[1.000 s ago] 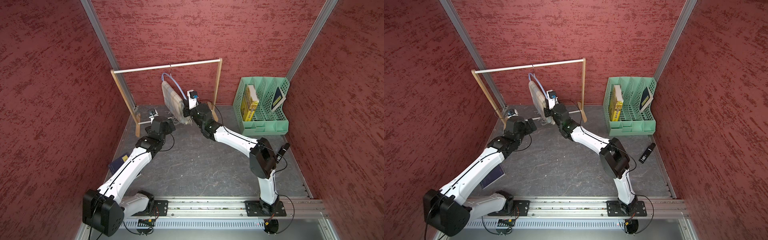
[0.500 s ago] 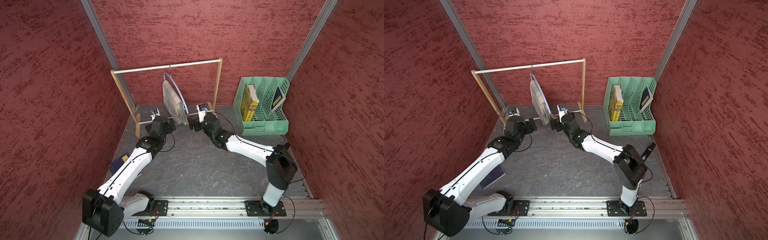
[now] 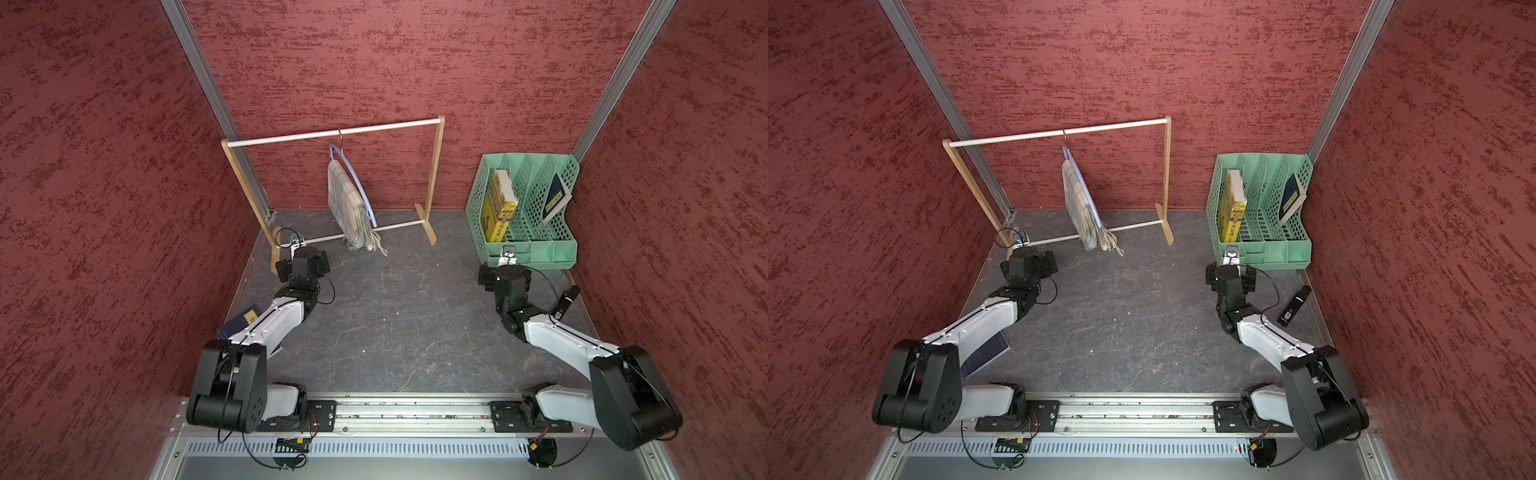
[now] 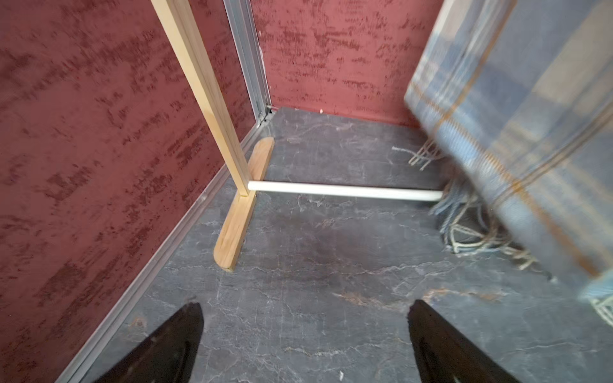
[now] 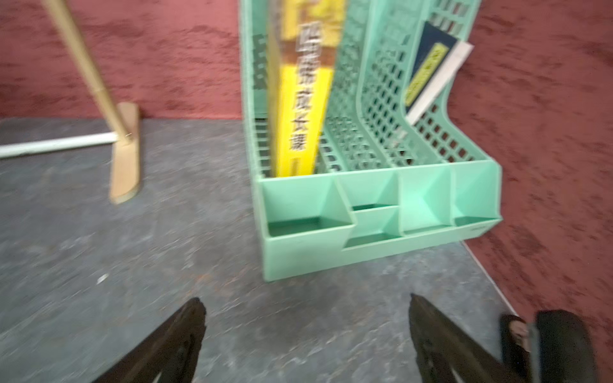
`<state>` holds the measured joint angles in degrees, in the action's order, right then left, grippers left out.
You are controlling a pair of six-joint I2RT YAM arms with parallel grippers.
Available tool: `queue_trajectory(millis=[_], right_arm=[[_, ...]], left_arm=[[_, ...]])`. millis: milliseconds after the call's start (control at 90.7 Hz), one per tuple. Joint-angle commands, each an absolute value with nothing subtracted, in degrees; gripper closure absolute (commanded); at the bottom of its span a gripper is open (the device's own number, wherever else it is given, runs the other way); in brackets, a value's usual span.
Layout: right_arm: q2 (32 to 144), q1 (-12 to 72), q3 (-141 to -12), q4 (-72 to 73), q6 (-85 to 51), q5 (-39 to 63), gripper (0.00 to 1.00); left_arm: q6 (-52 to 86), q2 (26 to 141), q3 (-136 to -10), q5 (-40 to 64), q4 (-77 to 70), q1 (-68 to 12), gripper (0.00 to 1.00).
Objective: Hang the scarf on the hanger
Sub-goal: Reset both arms
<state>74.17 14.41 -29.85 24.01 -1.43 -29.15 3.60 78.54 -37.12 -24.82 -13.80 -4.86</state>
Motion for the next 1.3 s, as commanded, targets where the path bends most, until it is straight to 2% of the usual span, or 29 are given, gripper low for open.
queue_trajectory(millis=[0, 44, 121, 242, 331, 430, 485, 573, 727, 804, 826, 860, 915, 1289], right_arm=[[75.6, 9.8, -28.4, 36.5, 2.0, -22.5, 0.01], [76.5, 9.1, -26.6, 42.2, 4.5, -22.2, 0.02], [74.8, 7.2, -25.5, 41.4, 3.3, -20.2, 0.01], [73.2, 5.5, -22.1, 39.9, 0.2, -17.9, 0.02], [76.8, 5.3, -19.4, 47.0, 0.1, -18.1, 0.02], [83.7, 3.1, -19.8, 54.0, -1.1, -13.5, 0.02], [86.4, 2.8, -22.7, 49.4, -0.2, -9.1, 0.02], [88.4, 2.1, -21.9, 52.6, -0.3, -7.2, 0.02], [88.4, 2.1, -21.8, 52.6, -0.2, -7.4, 0.02], [88.4, 2.1, -21.7, 52.7, -0.1, -7.4, 0.01], [88.3, 2.1, -21.8, 52.6, -0.2, -7.3, 0.02], [88.4, 2.1, -21.7, 52.8, -0.1, -7.3, 0.02], [88.4, 2.1, -21.7, 52.6, 0.0, -7.5, 0.01], [88.4, 2.2, -21.9, 52.6, 0.0, -7.5, 0.01]], left_arm=[[-0.1, 80.0, -34.5, -15.5, -26.8, -1.5, 0.00], [0.1, 80.2, -33.0, -11.9, -33.0, -0.1, 0.00], [1.4, 79.9, -30.4, -6.3, -39.8, 2.6, 0.00], [2.3, 77.8, -28.5, -2.2, -39.2, 4.4, 0.00], [1.3, 74.6, -26.4, -1.2, -37.5, 4.4, 0.00], [1.7, 72.2, -20.8, 0.4, -45.4, 4.4, 0.00], [2.2, 71.0, -18.8, 1.3, -47.1, 4.4, 0.00], [2.0, 70.2, -17.9, 2.2, -43.3, 4.0, 0.00], [0.9, 78.4, -15.0, -3.3, -55.5, 1.3, 0.00], [0.1, 87.7, -17.4, -2.0, -60.8, 0.9, 0.00], [-1.7, 88.8, -18.9, -1.4, -59.5, 0.3, 0.00], [-1.6, 87.3, -21.5, -0.8, -50.2, 0.3, 0.00], [-0.4, 87.9, -21.6, 2.0, -51.4, 1.9, 0.00], [-0.1, 87.7, -21.6, 0.0, -51.2, 1.4, 0.00]])
